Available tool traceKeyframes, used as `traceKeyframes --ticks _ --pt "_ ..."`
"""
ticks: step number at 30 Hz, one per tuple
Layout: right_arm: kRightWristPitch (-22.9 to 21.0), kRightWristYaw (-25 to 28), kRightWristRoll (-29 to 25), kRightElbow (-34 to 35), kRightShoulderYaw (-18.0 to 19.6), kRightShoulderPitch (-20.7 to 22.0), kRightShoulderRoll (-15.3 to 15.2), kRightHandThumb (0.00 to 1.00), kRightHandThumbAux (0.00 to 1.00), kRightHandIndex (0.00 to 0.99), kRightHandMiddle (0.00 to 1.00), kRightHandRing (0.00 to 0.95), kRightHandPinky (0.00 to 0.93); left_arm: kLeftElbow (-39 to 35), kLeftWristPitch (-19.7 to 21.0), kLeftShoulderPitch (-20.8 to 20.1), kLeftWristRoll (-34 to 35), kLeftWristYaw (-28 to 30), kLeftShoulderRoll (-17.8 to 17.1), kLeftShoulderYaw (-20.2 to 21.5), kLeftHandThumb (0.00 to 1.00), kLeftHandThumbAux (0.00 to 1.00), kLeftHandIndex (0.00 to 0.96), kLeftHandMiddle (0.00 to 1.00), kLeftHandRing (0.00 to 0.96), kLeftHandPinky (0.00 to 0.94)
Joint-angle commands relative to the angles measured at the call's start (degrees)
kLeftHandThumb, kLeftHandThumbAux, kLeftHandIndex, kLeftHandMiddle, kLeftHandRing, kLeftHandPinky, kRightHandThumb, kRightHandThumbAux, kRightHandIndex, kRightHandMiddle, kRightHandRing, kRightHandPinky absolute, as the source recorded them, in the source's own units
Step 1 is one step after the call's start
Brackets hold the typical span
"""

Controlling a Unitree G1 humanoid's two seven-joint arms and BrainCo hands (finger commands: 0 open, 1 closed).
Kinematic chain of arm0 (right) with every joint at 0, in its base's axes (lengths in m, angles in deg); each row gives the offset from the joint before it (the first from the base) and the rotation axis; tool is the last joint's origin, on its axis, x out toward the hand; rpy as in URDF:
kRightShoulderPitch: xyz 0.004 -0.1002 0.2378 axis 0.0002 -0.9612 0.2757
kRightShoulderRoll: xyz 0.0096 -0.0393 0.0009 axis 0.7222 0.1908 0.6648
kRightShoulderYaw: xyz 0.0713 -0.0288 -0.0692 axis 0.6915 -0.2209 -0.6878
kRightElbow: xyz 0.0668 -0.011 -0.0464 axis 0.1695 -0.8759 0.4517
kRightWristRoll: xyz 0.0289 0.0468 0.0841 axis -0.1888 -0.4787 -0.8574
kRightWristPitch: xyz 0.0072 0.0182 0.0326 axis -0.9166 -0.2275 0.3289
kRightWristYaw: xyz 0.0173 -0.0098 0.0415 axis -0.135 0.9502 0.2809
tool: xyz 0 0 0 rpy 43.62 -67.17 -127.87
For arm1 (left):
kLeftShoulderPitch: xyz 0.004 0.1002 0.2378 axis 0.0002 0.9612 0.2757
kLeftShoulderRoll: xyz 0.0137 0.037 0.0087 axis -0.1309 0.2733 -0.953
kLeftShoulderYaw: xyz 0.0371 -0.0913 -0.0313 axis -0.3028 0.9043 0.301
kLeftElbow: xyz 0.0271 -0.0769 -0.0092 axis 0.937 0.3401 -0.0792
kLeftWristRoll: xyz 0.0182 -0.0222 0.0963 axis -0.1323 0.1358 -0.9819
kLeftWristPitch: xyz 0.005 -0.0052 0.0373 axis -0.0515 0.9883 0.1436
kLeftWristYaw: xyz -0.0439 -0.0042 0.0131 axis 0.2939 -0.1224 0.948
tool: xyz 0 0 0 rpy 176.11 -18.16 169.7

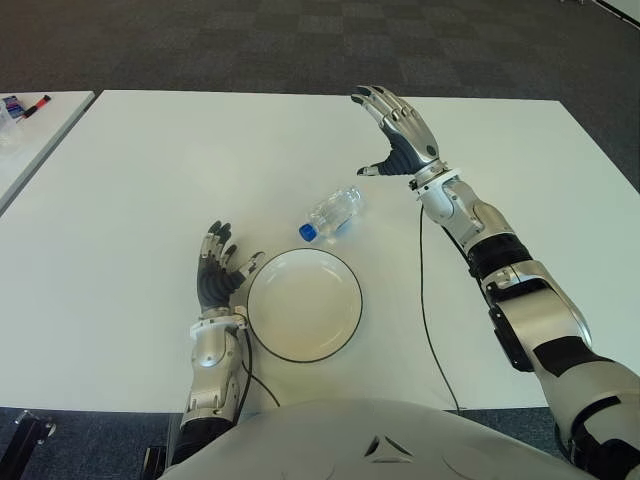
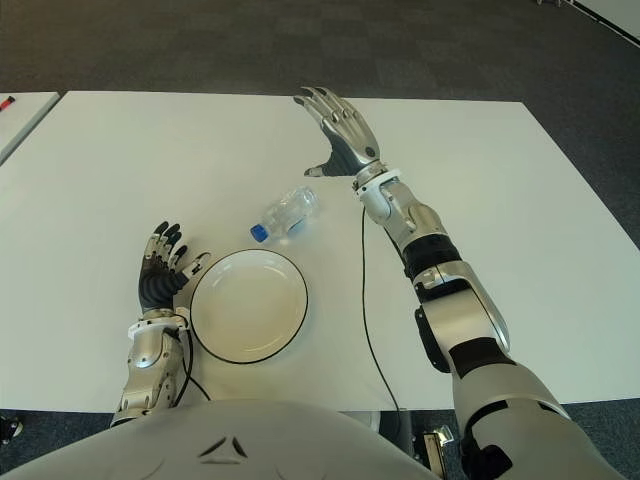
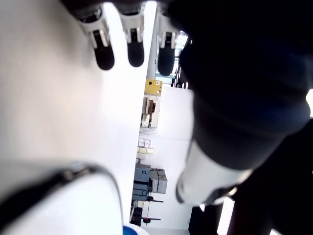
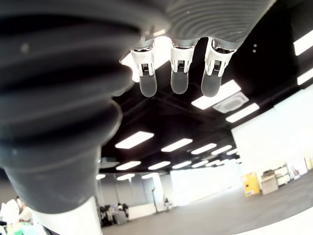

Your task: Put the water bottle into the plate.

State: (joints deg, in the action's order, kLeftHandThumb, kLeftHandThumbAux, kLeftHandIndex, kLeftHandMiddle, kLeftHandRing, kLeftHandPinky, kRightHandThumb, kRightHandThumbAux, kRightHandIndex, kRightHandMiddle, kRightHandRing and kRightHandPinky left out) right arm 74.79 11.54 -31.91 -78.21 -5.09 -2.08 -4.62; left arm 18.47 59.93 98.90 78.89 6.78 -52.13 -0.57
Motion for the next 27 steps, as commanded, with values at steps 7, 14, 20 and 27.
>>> traceKeyframes --ticks 7,14,20,27 --pt "-0.9 3.8 -0.7 -1.4 -2.4 1.6 -2.2 0.000 0.919 0.000 0.000 0.000 0.077 2.1 2.3 0.2 -0.4 -3.1 4.0 -1.3 0.048 0.961 0.126 0.140 0.100 0.105" --pt "-1.3 4.4 -0.9 -2.1 -2.8 2.3 -1.6 0.000 0.923 0.000 0.000 0.000 0.089 1.2 3.6 0.5 0.0 -3.8 4.0 -1.6 0.057 0.962 0.120 0.141 0.098 0.104" --pt "-1.3 5.1 -1.5 -2.4 -3.0 2.7 -1.2 0.000 0.920 0.000 0.000 0.000 0.088 0.6 4.3 0.7 0.4 -3.7 4.0 -1.6 0.061 0.963 0.120 0.145 0.099 0.110" --pt "-1.1 7.7 -3.0 -2.7 -3.0 3.6 -0.8 0.000 0.919 0.000 0.000 0.000 0.083 0.2 4.5 0.7 0.9 -3.3 3.7 -1.6 0.064 0.960 0.122 0.143 0.097 0.100"
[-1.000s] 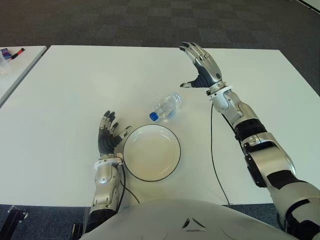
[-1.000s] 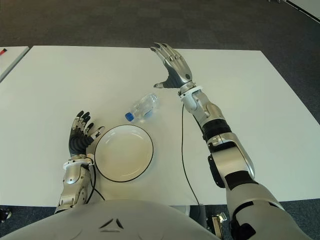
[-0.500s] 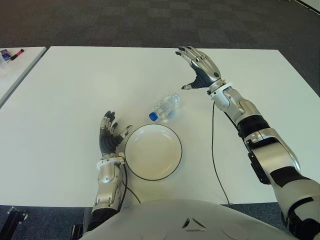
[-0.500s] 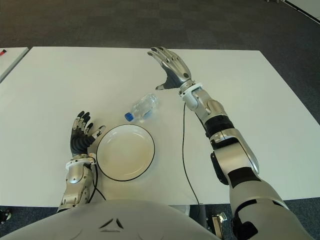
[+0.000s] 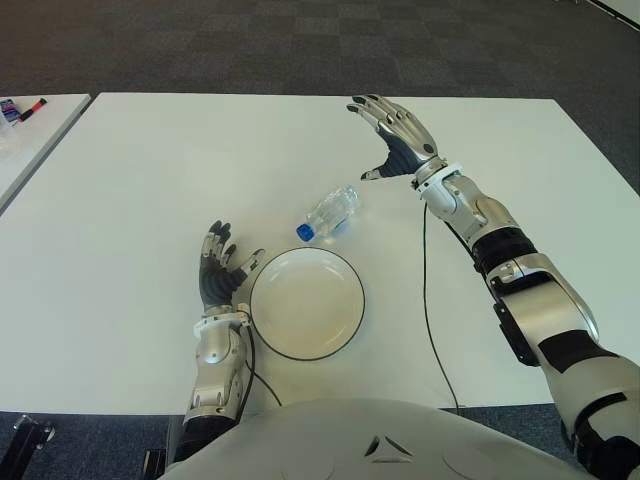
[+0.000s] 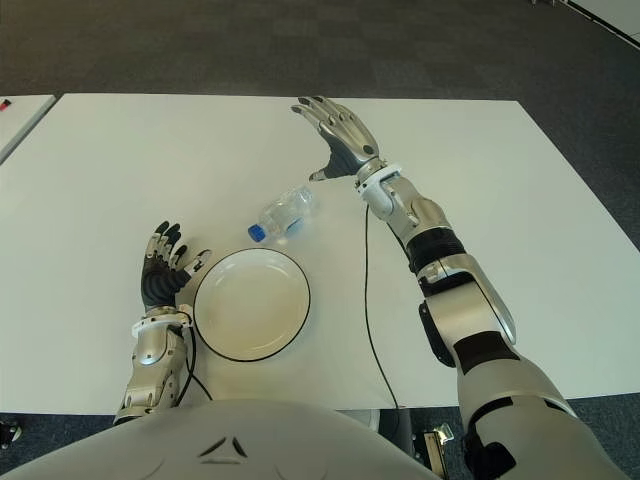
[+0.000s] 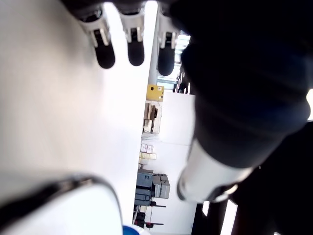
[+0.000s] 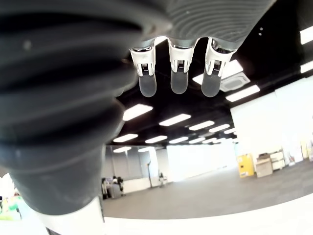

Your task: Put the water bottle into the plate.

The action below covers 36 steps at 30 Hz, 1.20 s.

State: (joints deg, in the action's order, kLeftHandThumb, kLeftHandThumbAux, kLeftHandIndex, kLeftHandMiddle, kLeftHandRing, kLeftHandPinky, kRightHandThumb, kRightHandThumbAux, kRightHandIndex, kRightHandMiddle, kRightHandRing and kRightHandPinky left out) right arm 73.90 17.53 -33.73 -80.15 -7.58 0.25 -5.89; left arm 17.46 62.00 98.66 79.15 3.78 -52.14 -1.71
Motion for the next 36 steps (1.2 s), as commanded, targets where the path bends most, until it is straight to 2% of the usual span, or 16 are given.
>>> traceKeyframes --ticks 1,21,26,36 --pt "-0.2 1.8 -1.2 -0.7 -0.6 1.3 0.5 0.000 0.918 0.000 0.000 0.000 0.082 1.2 2.4 1.0 0.7 -0.3 3.7 -0.5 0.065 0.959 0.122 0.143 0.097 0.100" --pt "7.5 5.5 -0.5 -6.8 -4.8 6.6 -1.5 0.000 0.900 0.000 0.000 0.000 0.081 1.0 2.5 1.0 0.6 -0.1 3.3 -0.6 0.077 0.954 0.121 0.142 0.098 0.102" --pt "9.1 7.4 -0.7 -7.3 -5.4 6.9 -2.1 0.000 0.906 0.000 0.000 0.000 0.096 1.0 2.4 1.0 0.7 -0.1 3.3 -0.6 0.078 0.956 0.122 0.143 0.099 0.105" --pt "11.4 7.0 0.0 -8.8 -6.6 7.2 -3.3 0.000 0.913 0.000 0.000 0.000 0.121 0.6 3.1 1.0 -0.3 -0.6 3.0 -0.7 0.064 0.947 0.117 0.132 0.091 0.094"
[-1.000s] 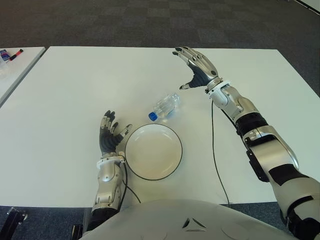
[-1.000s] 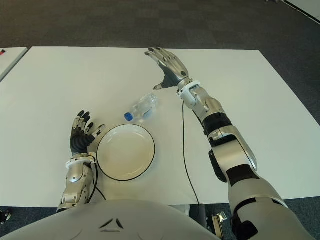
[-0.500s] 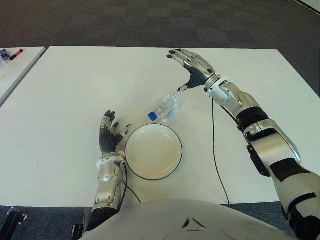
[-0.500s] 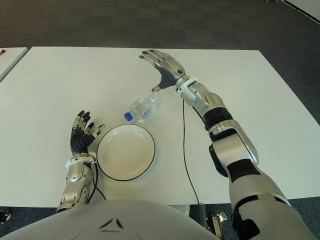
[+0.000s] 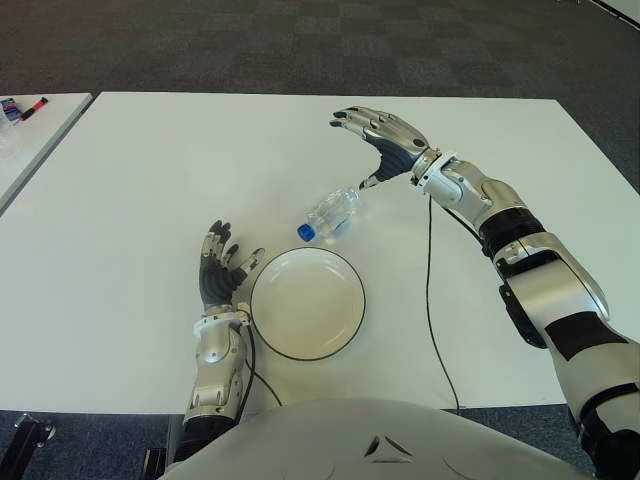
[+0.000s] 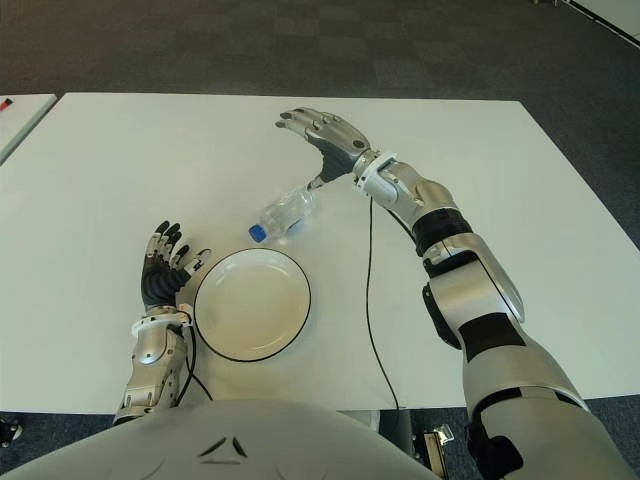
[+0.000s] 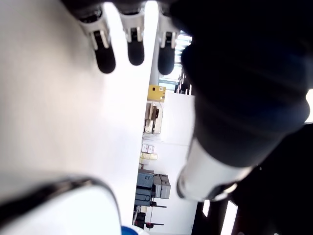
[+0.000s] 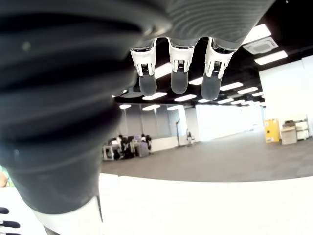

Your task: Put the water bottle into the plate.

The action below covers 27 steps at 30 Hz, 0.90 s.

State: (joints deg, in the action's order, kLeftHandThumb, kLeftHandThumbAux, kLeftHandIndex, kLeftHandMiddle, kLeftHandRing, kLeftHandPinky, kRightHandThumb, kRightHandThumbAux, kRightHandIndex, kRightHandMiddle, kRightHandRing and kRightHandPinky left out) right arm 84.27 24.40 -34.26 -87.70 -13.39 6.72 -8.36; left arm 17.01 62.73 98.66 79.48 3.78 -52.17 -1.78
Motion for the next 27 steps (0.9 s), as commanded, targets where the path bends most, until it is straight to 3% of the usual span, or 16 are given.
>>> traceKeyframes --ticks 1,27 --pt "1.2 0.1 0.7 -1.5 -1.0 0.8 -0.9 0.000 0.912 0.000 0.000 0.000 0.117 0.9 2.6 1.0 -0.7 -0.7 3.0 -0.7 0.062 0.947 0.117 0.131 0.089 0.093" --pt "4.7 -0.7 3.6 -4.5 -5.4 2.9 -2.9 0.000 0.906 0.000 0.000 0.003 0.173 1.5 1.6 1.1 0.8 0.2 2.9 -0.2 0.027 0.953 0.123 0.130 0.095 0.118"
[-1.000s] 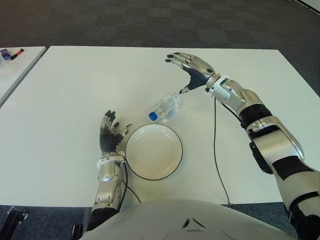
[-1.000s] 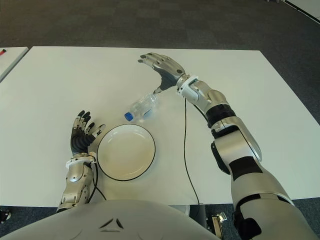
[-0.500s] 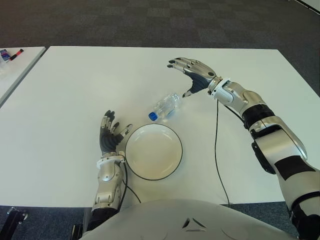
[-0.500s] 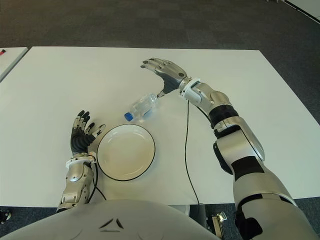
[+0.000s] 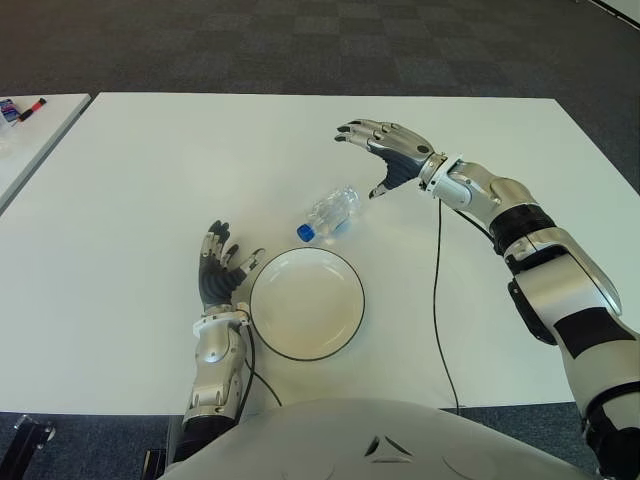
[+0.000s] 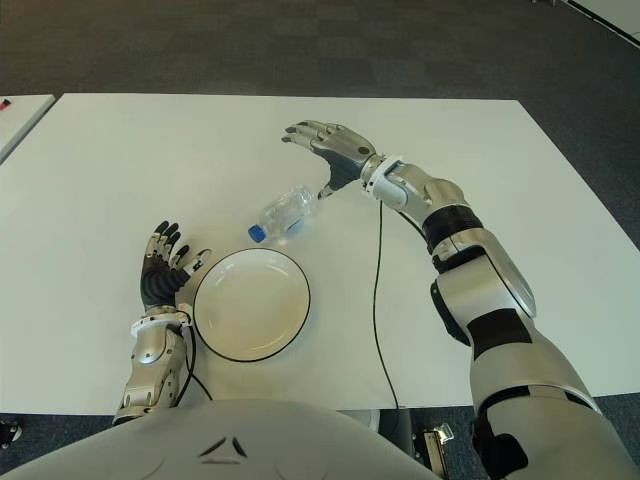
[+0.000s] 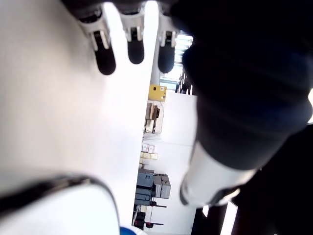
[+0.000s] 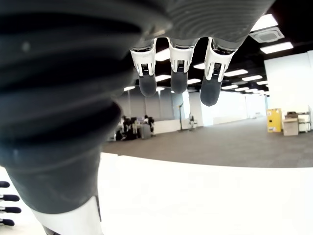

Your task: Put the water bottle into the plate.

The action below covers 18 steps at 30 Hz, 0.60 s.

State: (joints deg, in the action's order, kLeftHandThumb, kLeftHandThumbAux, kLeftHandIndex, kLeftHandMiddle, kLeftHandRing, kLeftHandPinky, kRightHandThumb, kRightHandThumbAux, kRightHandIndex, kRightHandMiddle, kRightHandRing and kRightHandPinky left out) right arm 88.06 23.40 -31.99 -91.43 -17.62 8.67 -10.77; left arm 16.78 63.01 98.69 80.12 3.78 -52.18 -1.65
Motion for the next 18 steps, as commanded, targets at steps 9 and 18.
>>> traceKeyframes --ticks 9,18 --pt "1.6 1.1 1.8 -1.7 -2.1 1.7 -0.8 0.000 0.889 0.000 0.000 0.001 0.159 1.8 1.0 1.1 0.7 0.6 2.9 -0.2 0.037 0.958 0.125 0.136 0.100 0.123" --pt "2.1 1.7 1.4 -1.9 -2.1 1.8 -1.1 0.000 0.895 0.000 0.000 0.000 0.254 2.1 0.7 0.9 1.0 0.8 2.8 -0.1 0.034 0.957 0.129 0.136 0.102 0.125"
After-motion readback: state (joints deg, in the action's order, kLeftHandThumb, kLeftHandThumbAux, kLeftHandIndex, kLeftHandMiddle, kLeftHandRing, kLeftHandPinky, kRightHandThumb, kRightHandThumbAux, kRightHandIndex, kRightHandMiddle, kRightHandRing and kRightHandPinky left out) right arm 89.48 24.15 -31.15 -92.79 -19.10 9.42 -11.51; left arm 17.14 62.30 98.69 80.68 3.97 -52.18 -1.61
